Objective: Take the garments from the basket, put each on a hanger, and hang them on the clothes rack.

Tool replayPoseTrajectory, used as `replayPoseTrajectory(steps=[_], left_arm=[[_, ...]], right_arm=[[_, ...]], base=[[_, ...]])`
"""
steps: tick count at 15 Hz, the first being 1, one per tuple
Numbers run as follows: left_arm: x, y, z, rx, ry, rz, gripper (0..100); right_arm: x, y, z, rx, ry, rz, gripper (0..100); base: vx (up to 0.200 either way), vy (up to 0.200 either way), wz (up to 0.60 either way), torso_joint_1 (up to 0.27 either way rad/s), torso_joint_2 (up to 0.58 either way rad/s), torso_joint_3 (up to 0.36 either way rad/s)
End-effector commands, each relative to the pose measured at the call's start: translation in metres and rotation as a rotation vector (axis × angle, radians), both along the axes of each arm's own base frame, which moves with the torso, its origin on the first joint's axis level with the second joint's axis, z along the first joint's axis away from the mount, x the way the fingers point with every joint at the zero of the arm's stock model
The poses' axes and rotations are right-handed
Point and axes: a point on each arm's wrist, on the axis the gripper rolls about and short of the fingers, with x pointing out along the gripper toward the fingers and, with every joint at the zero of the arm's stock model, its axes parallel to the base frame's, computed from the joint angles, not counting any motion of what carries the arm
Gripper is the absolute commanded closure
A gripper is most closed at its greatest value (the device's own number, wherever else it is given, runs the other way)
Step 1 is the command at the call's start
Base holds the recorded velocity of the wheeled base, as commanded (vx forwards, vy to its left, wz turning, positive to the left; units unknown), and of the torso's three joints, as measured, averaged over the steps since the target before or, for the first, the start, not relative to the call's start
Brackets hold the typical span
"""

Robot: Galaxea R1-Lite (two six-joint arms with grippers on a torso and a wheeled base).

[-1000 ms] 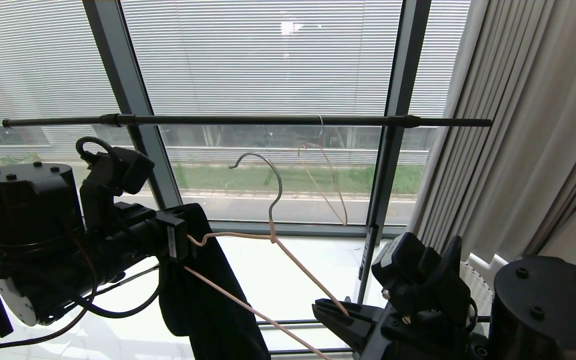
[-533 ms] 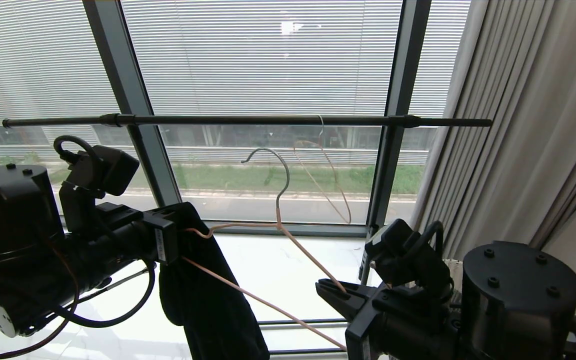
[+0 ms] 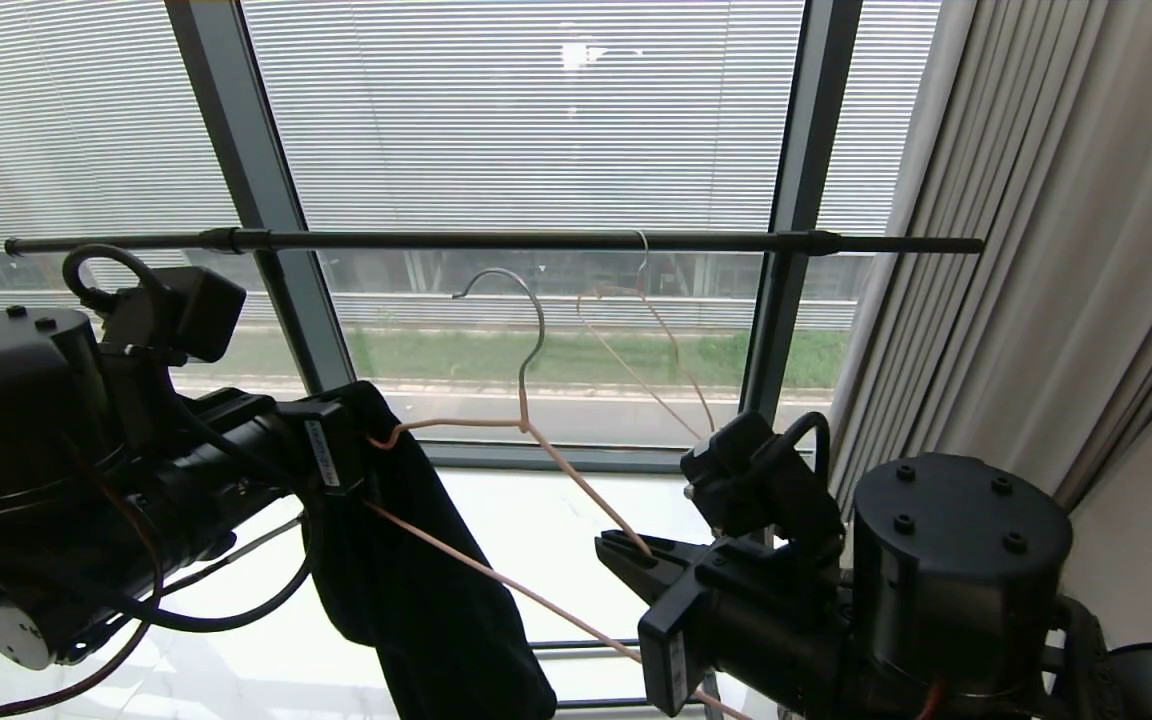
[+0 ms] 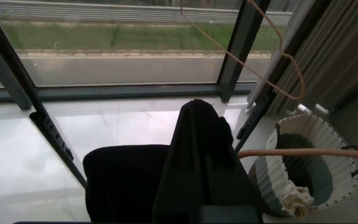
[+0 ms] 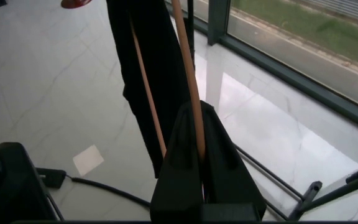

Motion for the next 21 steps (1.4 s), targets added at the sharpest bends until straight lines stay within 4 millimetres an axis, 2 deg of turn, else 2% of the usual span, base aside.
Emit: replayPoseTrajectory(steps=[1, 4, 9, 15, 19, 21], left_arm=[[-0.001, -0.004, 0.002, -0.007, -0.006, -0.014, 100], [0.000, -0.007, 0.008, -0.025, -0.023, -0.023, 100], [-0.006, -0.013, 0.019, -0.051, -0.055, -0.059, 100], [-0.024, -0.021, 0.021, -0.050, -0.057, -0.135, 100], [-0.036, -0.013, 0.019, -0.042, -0.064, -0.133, 100], [-0.042, -0.007, 0.010, 0.052, -0.070, -0.137, 100]], right_arm=[[0.009, 0.021, -0.007, -0.004, 0.002, 0.002, 100], [0.012, 0.041, -0.012, 0.003, 0.006, 0.013, 100], [0.017, 0.062, -0.021, 0.010, 0.019, -0.014, 100], [0.017, 0.071, -0.029, -0.003, 0.025, -0.017, 100], [0.027, 0.066, -0.026, 0.009, 0.016, -0.133, 100], [0.031, 0.063, -0.023, 0.018, 0.009, -0.161, 100]], base=[[0.000, 0.000, 0.00, 0.000, 0.00, 0.000], [0.000, 0.000, 0.00, 0.000, 0.00, 0.000], [0.000, 0.000, 0.00, 0.000, 0.00, 0.000], [0.000, 0.000, 0.00, 0.000, 0.00, 0.000], [0.000, 0.000, 0.00, 0.000, 0.00, 0.000], [0.000, 0.000, 0.00, 0.000, 0.00, 0.000]])
